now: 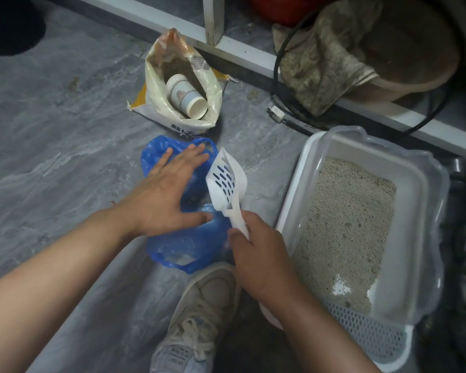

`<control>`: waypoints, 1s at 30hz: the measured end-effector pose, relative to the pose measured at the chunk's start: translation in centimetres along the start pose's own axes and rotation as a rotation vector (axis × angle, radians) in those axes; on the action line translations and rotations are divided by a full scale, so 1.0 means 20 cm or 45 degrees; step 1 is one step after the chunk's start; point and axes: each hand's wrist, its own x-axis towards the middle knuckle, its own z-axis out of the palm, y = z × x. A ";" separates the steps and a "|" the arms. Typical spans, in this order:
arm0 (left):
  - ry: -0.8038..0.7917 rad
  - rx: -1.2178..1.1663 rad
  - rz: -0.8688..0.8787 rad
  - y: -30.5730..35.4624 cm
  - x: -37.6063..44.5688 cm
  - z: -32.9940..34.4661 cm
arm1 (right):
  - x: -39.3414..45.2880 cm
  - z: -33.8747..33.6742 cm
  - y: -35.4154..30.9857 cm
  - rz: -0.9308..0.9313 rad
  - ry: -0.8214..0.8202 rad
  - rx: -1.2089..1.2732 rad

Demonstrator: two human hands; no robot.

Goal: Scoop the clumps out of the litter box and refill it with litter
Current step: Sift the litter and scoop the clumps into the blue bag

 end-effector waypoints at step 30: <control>-0.166 0.085 0.435 0.72 0.30 0.52 | -0.30 -0.63 0.56 1.085 0.467 1.085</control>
